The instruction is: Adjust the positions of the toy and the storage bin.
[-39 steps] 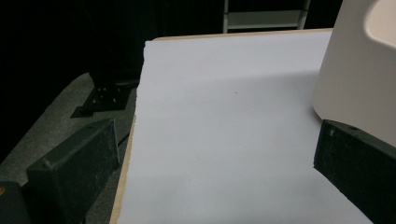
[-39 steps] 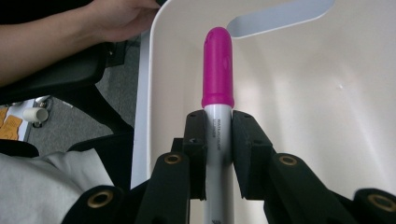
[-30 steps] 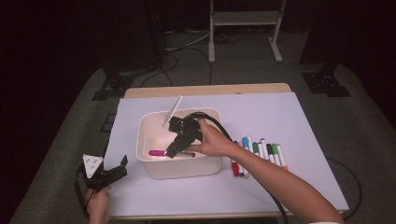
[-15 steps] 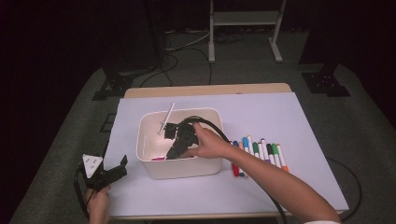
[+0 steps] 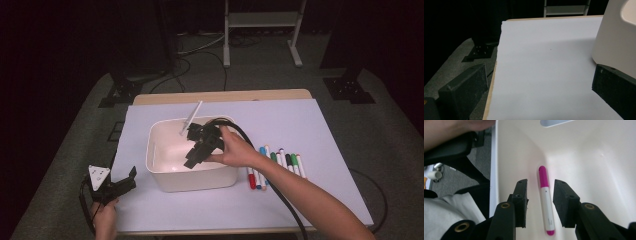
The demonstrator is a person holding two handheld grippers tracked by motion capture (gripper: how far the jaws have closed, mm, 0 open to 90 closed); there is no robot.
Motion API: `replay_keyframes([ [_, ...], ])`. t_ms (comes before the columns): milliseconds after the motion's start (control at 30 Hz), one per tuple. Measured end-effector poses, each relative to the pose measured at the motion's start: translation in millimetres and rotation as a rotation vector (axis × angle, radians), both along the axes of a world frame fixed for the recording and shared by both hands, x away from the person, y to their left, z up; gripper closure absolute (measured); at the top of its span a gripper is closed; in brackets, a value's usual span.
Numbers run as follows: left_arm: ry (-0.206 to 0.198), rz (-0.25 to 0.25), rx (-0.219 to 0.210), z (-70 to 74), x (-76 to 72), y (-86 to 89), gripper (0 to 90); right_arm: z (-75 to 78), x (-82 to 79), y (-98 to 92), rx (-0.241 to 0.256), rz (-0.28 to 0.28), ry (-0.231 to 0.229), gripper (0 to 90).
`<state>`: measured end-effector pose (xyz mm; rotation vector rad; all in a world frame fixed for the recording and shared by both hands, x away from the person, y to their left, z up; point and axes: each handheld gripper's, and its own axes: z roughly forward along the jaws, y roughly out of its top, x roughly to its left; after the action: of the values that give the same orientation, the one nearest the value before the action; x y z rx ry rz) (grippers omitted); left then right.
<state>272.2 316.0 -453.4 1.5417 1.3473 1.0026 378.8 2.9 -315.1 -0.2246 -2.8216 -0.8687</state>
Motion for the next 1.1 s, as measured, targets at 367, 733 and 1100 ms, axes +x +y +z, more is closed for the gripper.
replay_keyframes([
  [367,0.001,-0.001,0.014,-0.1,0.0,-1.5,0.0,33.0,-10.5,-99.7,0.154,-0.163,-0.039,57.9],
  [733,0.002,0.001,0.021,-0.1,-0.1,-2.1,0.0,22.8,-16.2,-202.7,0.224,-0.363,-0.053,55.6],
  [1100,0.000,0.000,0.024,-0.3,-0.1,-2.5,0.0,-37.9,-24.5,-283.2,0.189,-0.577,0.006,55.3],
])
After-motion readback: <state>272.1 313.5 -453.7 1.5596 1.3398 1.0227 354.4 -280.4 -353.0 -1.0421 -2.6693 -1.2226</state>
